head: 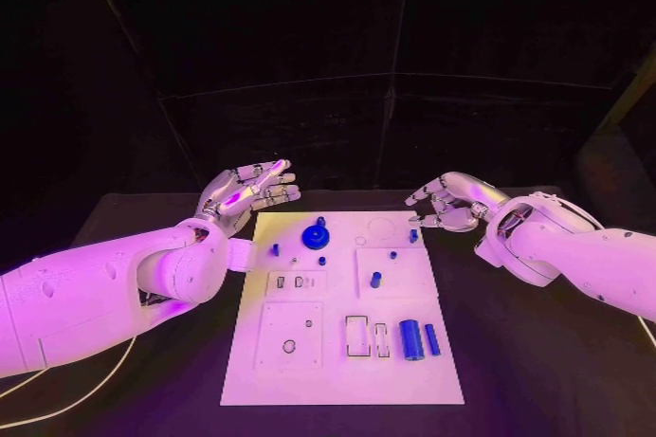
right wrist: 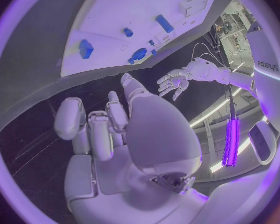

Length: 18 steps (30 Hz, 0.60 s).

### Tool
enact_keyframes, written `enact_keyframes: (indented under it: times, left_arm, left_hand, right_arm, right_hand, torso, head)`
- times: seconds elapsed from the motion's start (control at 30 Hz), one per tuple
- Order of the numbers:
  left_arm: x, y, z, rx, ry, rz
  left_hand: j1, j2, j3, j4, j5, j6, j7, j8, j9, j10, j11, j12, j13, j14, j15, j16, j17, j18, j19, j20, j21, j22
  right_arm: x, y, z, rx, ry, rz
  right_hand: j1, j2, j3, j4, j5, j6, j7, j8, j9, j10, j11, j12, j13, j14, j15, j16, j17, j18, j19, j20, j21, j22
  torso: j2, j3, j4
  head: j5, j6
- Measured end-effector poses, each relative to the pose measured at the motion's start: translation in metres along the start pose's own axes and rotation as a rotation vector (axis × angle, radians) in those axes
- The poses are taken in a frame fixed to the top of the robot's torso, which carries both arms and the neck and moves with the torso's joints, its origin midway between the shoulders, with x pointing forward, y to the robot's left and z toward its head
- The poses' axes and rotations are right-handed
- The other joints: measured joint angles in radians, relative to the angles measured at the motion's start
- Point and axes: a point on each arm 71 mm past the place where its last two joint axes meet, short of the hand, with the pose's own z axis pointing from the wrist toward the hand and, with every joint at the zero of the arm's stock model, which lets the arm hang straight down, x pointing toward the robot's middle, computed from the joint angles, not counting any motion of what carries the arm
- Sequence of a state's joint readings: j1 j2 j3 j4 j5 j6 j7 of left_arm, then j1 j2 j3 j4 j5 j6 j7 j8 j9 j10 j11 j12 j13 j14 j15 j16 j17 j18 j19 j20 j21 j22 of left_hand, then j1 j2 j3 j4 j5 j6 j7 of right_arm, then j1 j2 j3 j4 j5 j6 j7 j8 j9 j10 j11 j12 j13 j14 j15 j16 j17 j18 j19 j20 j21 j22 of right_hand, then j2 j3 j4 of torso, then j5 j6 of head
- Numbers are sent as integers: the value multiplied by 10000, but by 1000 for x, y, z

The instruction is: Assemble the parts on the task board

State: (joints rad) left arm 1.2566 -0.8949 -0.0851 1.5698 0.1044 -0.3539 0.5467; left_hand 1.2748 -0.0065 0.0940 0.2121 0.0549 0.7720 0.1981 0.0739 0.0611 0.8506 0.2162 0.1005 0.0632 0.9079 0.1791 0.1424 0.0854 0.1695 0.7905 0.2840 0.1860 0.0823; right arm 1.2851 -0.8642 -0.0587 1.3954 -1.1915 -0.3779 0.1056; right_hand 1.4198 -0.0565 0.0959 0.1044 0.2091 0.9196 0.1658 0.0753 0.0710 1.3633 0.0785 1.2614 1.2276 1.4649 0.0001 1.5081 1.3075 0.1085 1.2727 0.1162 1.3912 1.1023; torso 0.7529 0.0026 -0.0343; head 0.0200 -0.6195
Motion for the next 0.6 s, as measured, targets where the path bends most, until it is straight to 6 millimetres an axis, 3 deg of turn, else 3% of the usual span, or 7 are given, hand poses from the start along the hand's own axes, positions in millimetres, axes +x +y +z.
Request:
enact_keyframes:
  times: [0.27,0.6]
  left_arm:
    - [1,1,2,-15,33,-13]
    - [-1,2,3,-39,-7,10]
  left_hand:
    - [0,0,0,0,0,0,0,0,0,0,0,0,0,0,0,0,1,0,0,0,0,-9]
    - [0,0,0,0,0,0,0,0,0,0,0,0,0,0,0,0,1,0,0,0,0,-8]
  right_arm:
    - [1,-17,-5,422,-87,306]
    - [26,-32,-7,894,381,557]
  right_hand:
    - [-97,-97,-65,-16,0,0,0,0,0,-38,-38,-185,-198,0,0,0,-1,0,-55,-26,0,-74]
    - [-65,-170,-136,-55,0,-1,0,0,-9,-113,-36,-301,-300,0,0,-39,-1,-1,-114,-39,-41,-152]
  torso:
    - [-5,24,-23]
    - [7,18,-2]
  head:
    - [-125,16]
    - [-145,-88]
